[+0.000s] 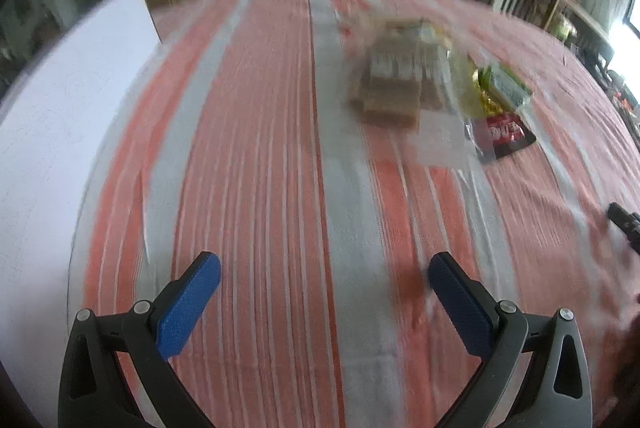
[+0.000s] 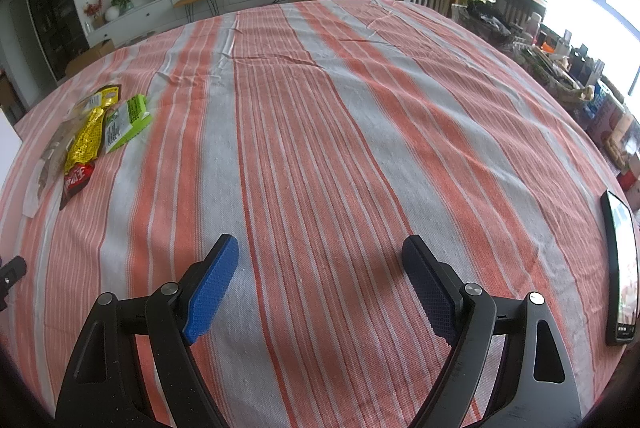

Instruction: Organize snacks

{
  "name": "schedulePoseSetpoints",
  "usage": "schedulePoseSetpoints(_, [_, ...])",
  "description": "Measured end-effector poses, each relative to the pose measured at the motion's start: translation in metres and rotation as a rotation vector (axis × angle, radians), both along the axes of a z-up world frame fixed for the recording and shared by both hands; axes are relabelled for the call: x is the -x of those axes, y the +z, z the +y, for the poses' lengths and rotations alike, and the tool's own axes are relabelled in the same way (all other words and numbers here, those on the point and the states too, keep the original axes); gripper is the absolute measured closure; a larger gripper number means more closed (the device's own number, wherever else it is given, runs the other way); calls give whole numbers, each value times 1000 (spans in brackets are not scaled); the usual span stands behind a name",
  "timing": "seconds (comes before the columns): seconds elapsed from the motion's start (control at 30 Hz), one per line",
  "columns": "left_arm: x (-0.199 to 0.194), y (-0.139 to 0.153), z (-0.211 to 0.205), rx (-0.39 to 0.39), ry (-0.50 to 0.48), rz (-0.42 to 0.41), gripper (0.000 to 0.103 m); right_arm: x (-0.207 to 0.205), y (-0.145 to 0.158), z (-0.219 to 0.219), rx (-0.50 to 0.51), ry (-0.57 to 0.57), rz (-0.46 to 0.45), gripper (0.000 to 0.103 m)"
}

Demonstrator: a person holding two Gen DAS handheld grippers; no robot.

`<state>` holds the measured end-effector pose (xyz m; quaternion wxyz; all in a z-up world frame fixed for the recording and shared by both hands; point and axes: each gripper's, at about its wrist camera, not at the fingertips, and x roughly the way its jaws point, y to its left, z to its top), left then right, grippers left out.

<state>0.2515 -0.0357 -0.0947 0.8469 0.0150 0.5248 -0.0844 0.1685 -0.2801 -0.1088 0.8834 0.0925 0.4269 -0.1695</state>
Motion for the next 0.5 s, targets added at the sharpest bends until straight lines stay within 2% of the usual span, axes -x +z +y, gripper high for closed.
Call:
schedulePoseSetpoints(0.07, [-15,27,5,166,-3,-12,6,0,0,0,1,0,0,16])
schedulePoseSetpoints(0.1, [-22,40,4,201,-11,-35,6,0,0,0,1,0,1,16])
schedulePoseSetpoints(0.17, [-46,69,-10,199,-57,-85,5,0,0,0,2,-1,1,16])
schedulePoseSetpoints(0.23, [-69,78,-32,171,-138,-73,4,0,0,0,1,-1,0,16])
schedulePoseSetpoints(0.33, [-109,62,-68,78,-237,-2,4,0,0,0,0,0,0,16])
schedulePoseSetpoints(0.43, [-134,23,-83,-8,-237,79,4,0,0,0,0,0,0,16])
schedulePoseSetpoints(0.47, [-140,7,-85,-39,-231,115,0,0,0,0,0,0,0,16])
schedulePoseSetpoints(0.5, [-141,4,-75,46,-209,98,0,0,0,0,0,0,0,16])
